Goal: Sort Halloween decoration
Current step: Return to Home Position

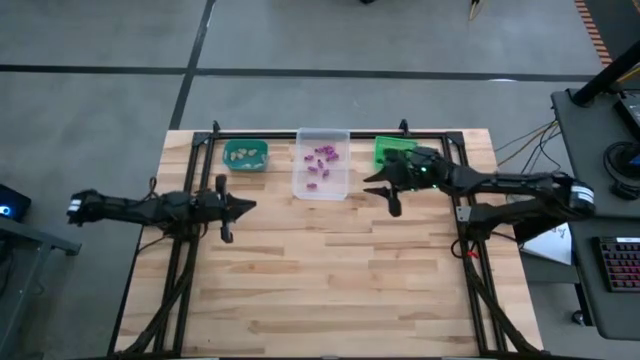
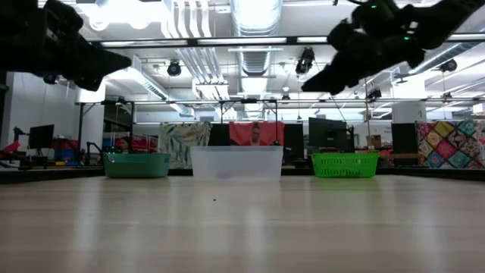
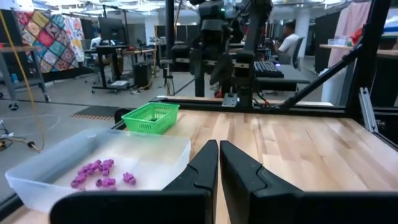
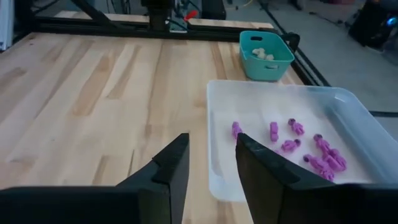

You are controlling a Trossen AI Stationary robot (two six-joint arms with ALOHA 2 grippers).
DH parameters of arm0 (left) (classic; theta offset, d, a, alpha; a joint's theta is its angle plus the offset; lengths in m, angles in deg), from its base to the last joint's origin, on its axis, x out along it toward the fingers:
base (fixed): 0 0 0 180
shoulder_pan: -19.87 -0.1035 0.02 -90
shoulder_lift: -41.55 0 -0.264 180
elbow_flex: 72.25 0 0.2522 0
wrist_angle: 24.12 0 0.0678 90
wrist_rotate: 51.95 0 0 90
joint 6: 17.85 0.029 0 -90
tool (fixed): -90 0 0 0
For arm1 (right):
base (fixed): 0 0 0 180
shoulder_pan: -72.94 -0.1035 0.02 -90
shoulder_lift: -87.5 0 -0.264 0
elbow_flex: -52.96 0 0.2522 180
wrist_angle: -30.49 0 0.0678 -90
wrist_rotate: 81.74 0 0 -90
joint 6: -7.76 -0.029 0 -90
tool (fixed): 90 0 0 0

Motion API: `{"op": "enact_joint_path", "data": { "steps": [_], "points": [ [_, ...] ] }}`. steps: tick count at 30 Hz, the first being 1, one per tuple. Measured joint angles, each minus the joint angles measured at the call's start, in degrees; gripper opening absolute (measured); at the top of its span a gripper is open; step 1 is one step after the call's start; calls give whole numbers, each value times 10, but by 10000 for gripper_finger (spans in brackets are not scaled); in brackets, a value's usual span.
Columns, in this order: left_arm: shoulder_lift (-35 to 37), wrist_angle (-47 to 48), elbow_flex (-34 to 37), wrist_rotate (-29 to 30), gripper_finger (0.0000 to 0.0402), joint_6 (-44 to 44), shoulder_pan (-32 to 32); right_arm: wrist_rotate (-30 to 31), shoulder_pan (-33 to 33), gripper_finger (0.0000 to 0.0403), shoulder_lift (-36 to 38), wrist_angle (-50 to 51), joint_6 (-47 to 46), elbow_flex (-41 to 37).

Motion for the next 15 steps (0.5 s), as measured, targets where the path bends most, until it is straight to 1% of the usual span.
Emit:
{"op": "enact_joint_path", "data": {
  "steps": [4,6,10,15],
  "points": [
    [44,-14,37,0,0,-19,0,-2,0,116,66,-27,-6,-58],
    [60,6,36,-1,0,-32,0,-1,0,116,101,-39,-16,-88],
    [78,4,36,-15,0,-32,0,0,0,118,171,-69,-29,-145],
    [76,9,36,-4,0,-28,0,5,0,113,265,-99,-50,-212]
  ]
}}
